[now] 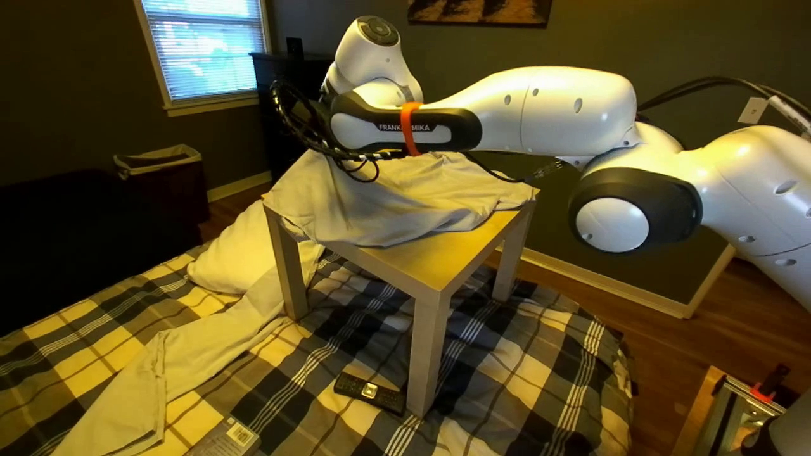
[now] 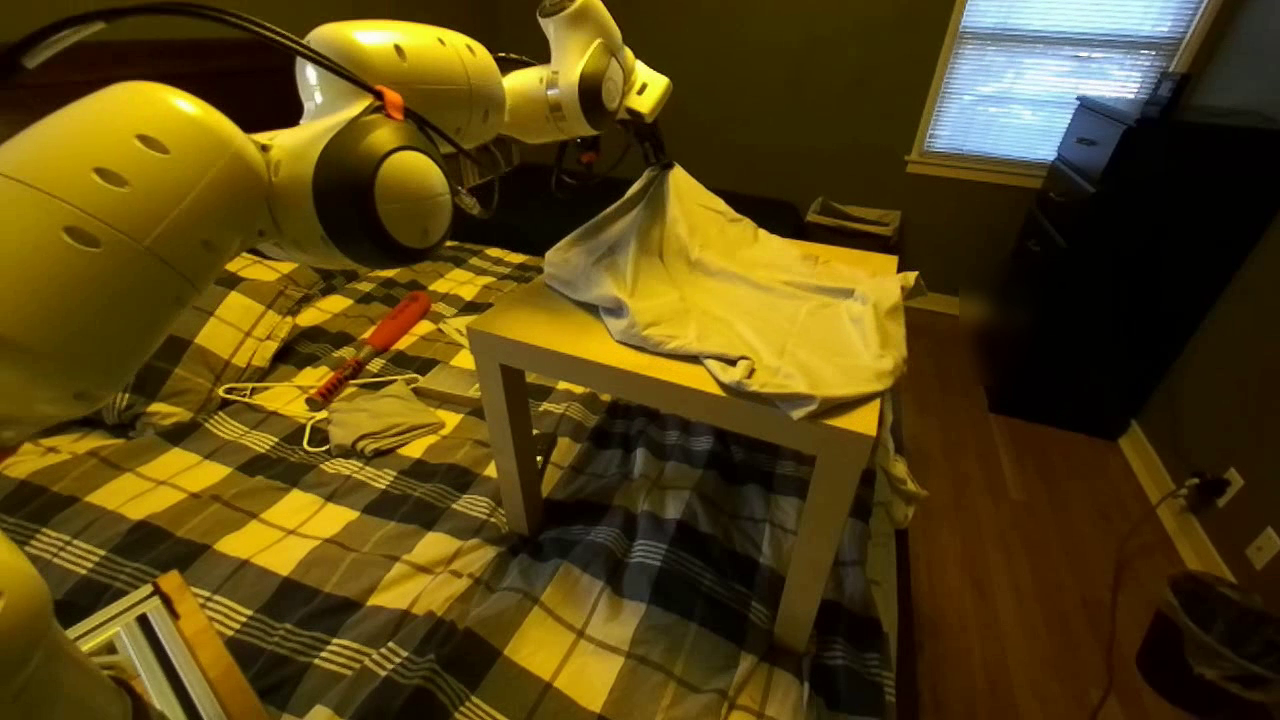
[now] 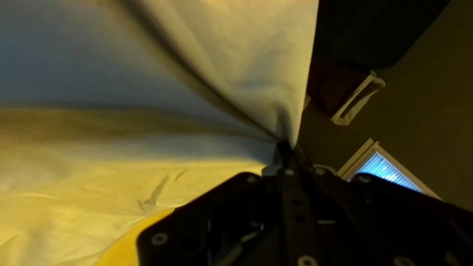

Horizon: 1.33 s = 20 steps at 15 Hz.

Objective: Spread the white pillow case across the table

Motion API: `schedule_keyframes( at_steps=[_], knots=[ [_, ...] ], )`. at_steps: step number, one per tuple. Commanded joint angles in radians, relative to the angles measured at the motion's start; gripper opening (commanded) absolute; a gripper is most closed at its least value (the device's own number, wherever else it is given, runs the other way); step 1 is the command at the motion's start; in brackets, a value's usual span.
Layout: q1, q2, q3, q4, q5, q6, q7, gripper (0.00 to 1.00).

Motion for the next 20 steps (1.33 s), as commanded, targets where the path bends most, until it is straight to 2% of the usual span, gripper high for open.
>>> schedule_keyframes(
  at_steps=[1, 2, 3, 5, 7, 9, 12, 14, 20],
  knots=[
    [0.016, 0.092, -0.069, 0.096, -0.038, 0.017, 0.082, 0.26],
    [0.018, 0.091, -0.073, 0.092, -0.038, -0.001, 0.065, 0.27],
    [0.017, 0.088, -0.069, 0.086, -0.032, -0.018, 0.047, 0.34],
    [0.005, 0.054, -0.018, 0.059, 0.007, -0.071, -0.029, 0.47],
    [0.001, 0.008, 0.009, 0.033, 0.022, -0.173, -0.089, 0.63],
    [0.013, -0.045, -0.007, 0.011, 0.002, -0.333, -0.107, 0.78],
    [0.009, -0.111, 0.022, -0.005, 0.024, -0.535, -0.191, 0.99],
    [0.003, -0.143, 0.056, -0.011, 0.046, -0.627, -0.262, 1.00],
    [-0.016, -0.191, 0.163, -0.080, 0.145, -0.729, -0.453, 1.00]
  ],
)
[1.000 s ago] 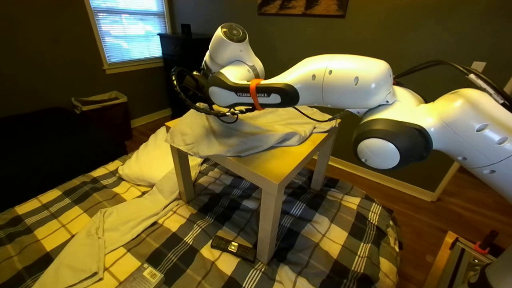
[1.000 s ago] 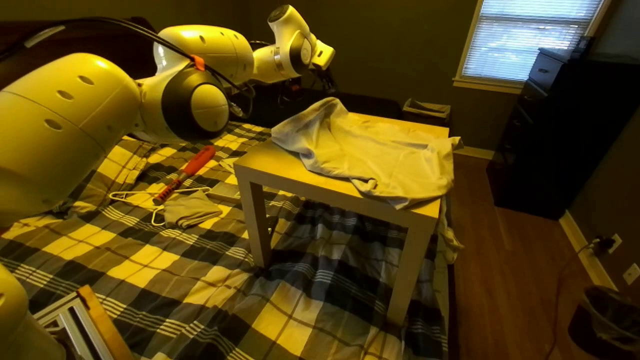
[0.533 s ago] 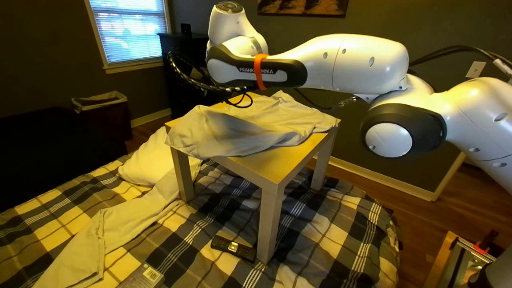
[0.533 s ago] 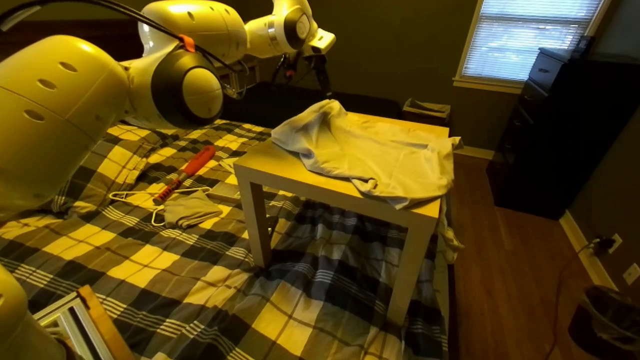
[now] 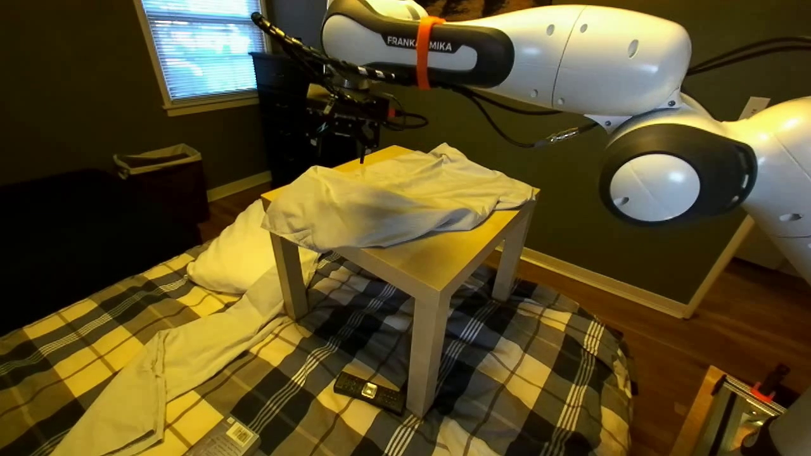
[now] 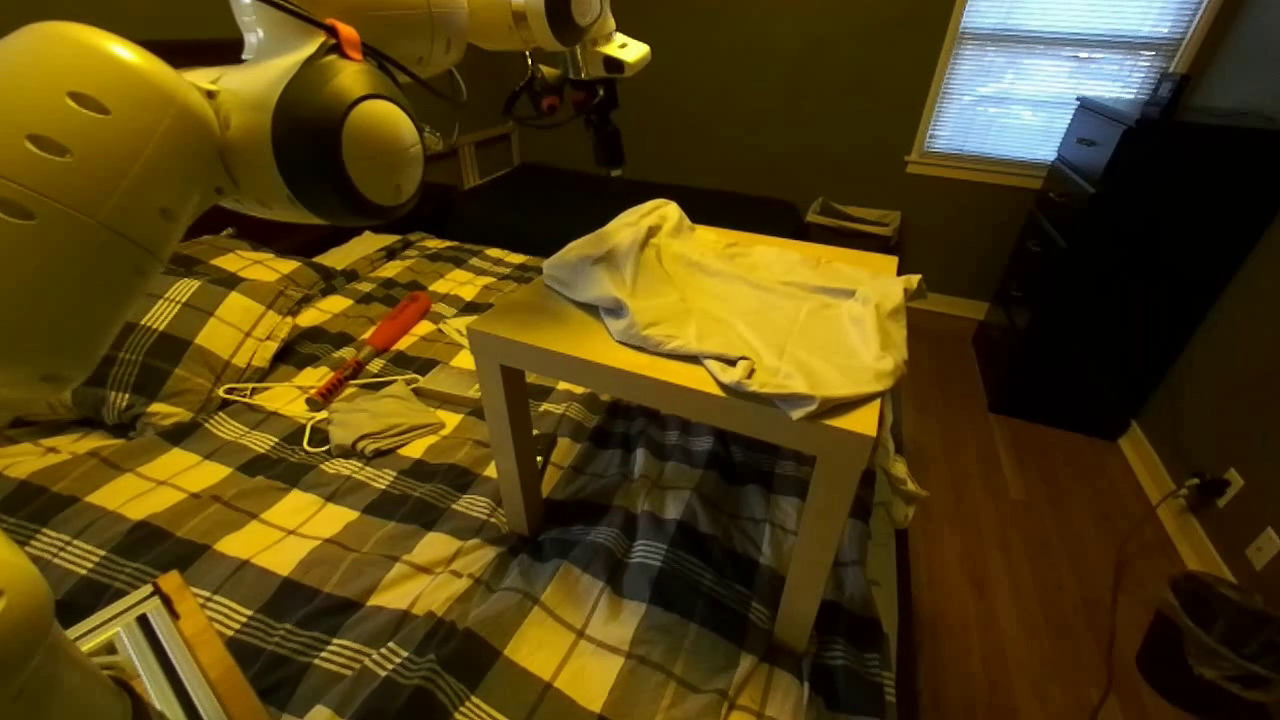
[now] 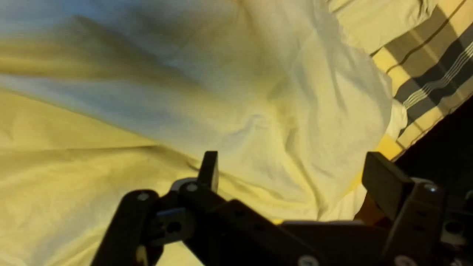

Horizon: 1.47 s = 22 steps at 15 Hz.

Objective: Spread the white pillow case across the table

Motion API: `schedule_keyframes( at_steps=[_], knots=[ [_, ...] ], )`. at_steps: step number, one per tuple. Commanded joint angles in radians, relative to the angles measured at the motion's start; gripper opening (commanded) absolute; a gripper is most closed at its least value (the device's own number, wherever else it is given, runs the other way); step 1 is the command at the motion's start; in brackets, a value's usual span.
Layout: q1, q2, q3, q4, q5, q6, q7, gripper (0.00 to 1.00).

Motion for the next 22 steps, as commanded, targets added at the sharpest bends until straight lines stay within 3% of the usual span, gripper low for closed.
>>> schedule_keyframes(
  at_steps=[1, 6, 15, 17, 18, 22],
  knots=[
    [-0.030, -0.050, 0.067, -0.119, 0.071, -0.052, -0.112, 1.00],
    [-0.083, -0.150, 0.112, -0.362, 0.138, -0.109, -0.243, 1.00],
    [-0.156, -0.375, 0.127, -0.763, 0.151, -0.408, -0.484, 1.00],
    [-0.157, -0.422, 0.121, -0.859, 0.143, -0.408, -0.508, 1.00],
    [-0.145, -0.336, 0.115, -0.710, 0.129, -0.428, -0.471, 1.00],
    [-0.150, -0.388, 0.117, -0.809, 0.128, -0.428, -0.490, 1.00]
  ],
)
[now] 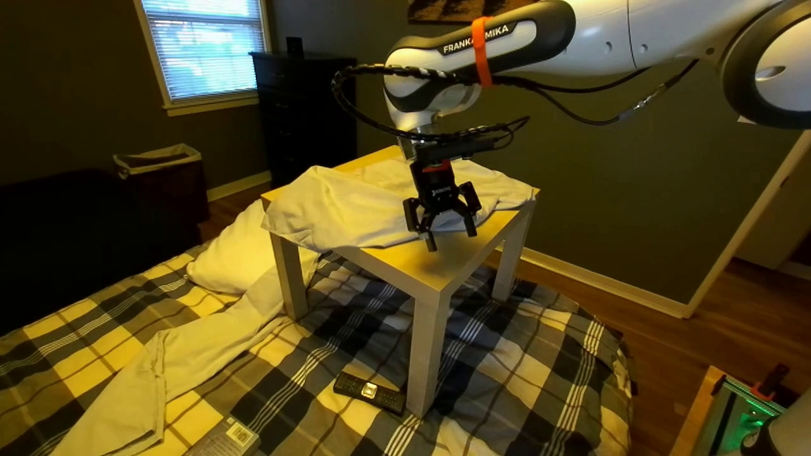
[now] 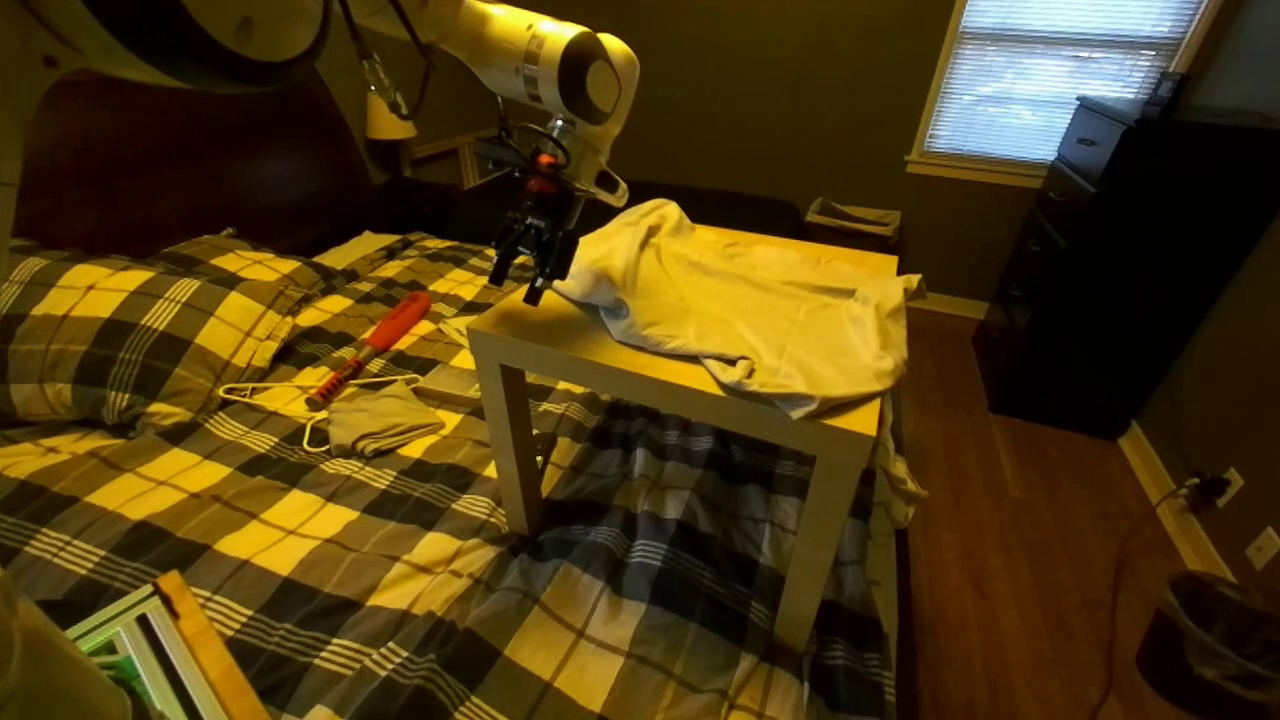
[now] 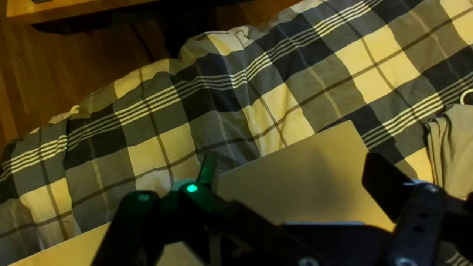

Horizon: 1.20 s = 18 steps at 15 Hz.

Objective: Spread the white pillow case across the table

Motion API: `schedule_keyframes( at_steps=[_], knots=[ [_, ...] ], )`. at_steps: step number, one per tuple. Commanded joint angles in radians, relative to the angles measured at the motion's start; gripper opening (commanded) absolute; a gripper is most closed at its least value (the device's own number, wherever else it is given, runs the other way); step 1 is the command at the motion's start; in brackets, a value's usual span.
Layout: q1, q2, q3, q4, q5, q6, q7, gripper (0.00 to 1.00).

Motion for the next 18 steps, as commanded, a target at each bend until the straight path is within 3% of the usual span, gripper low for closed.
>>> schedule_keyframes(
  at_steps=[1, 4, 8, 11, 18],
  knots=[
    [-0.002, -0.002, 0.003, -0.001, -0.001, -0.003, 0.001, 1.00],
    [-0.001, -0.039, 0.003, -0.032, -0.010, 0.150, -0.016, 1.00],
    [-0.008, -0.122, 0.010, -0.159, -0.012, 0.446, -0.071, 1.00],
    [-0.010, -0.195, 0.014, -0.275, -0.029, 0.600, -0.127, 1.00],
    [-0.024, -0.341, 0.022, -0.520, -0.098, 0.646, -0.248, 1.00]
  ],
)
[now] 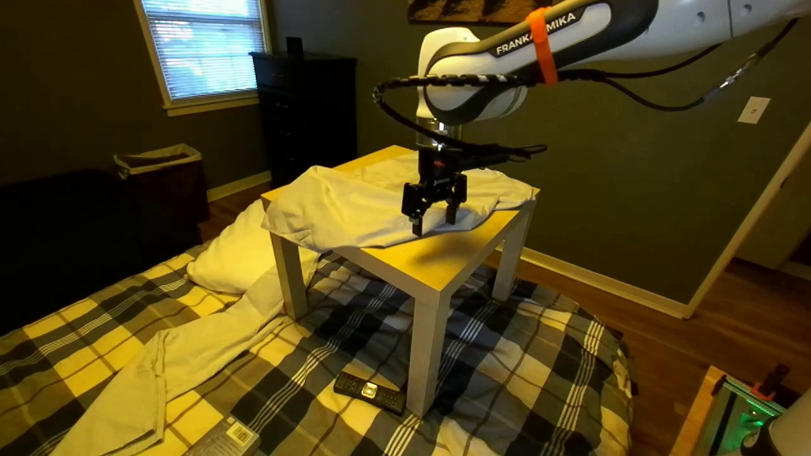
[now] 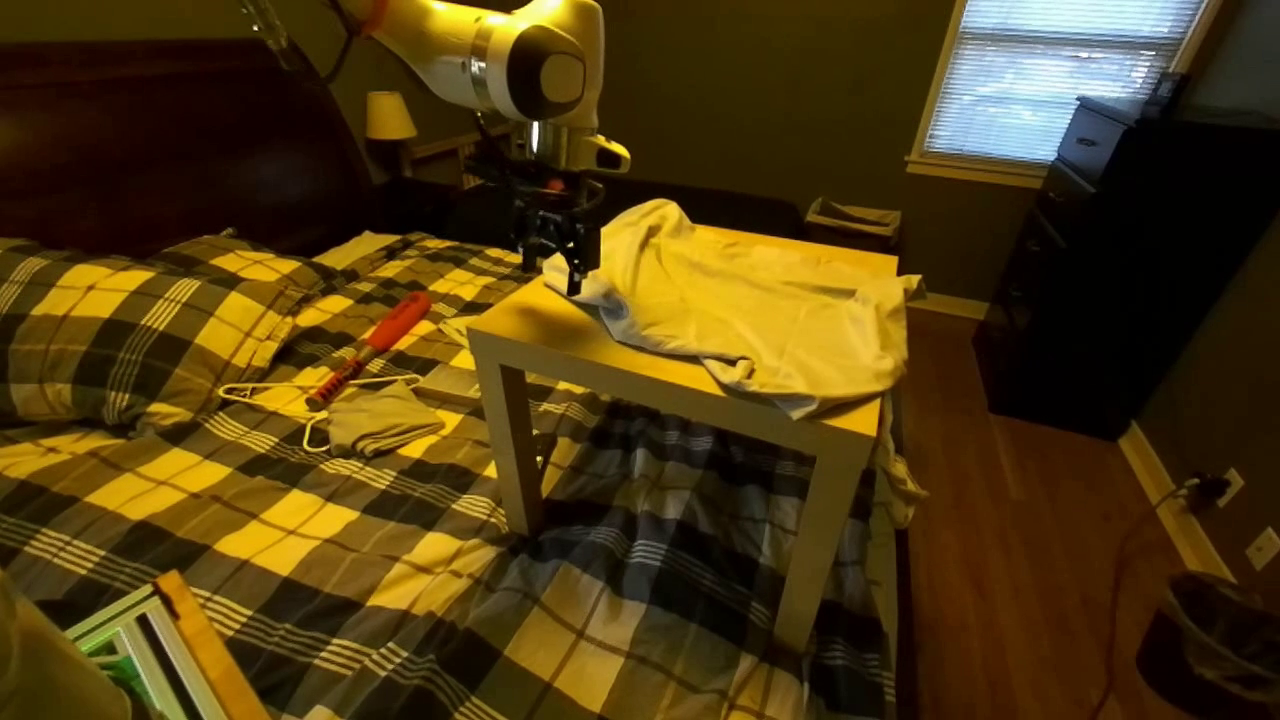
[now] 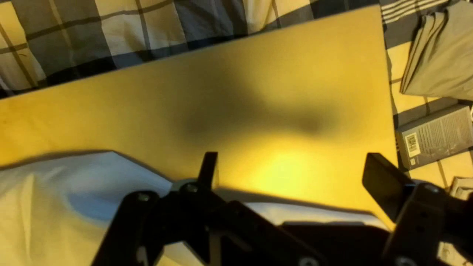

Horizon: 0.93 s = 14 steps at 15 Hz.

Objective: Spread the white pillow case across the table

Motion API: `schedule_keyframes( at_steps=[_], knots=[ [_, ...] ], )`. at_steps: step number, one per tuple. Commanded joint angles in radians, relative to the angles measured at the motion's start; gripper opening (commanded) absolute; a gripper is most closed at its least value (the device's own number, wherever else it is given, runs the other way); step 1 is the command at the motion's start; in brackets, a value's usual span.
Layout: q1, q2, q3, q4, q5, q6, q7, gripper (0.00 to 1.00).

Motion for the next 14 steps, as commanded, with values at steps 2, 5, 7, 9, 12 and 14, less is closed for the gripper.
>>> schedule_keyframes(
  at_steps=[2, 5, 7, 9, 12, 14],
  knots=[
    [-0.025, -0.090, 0.018, -0.177, -0.030, 0.057, -0.053, 1.00],
    [-0.026, -0.061, 0.020, -0.133, -0.026, 0.028, -0.035, 1.00],
    [-0.027, -0.065, 0.021, -0.143, -0.027, 0.033, -0.037, 1.00],
    [-0.022, -0.061, 0.018, -0.150, -0.064, 0.074, -0.022, 1.00],
    [-0.025, -0.047, 0.019, -0.163, -0.076, 0.153, -0.030, 1.00],
    [-0.026, -0.035, 0.019, -0.170, -0.071, 0.214, -0.025, 1.00]
  ],
)
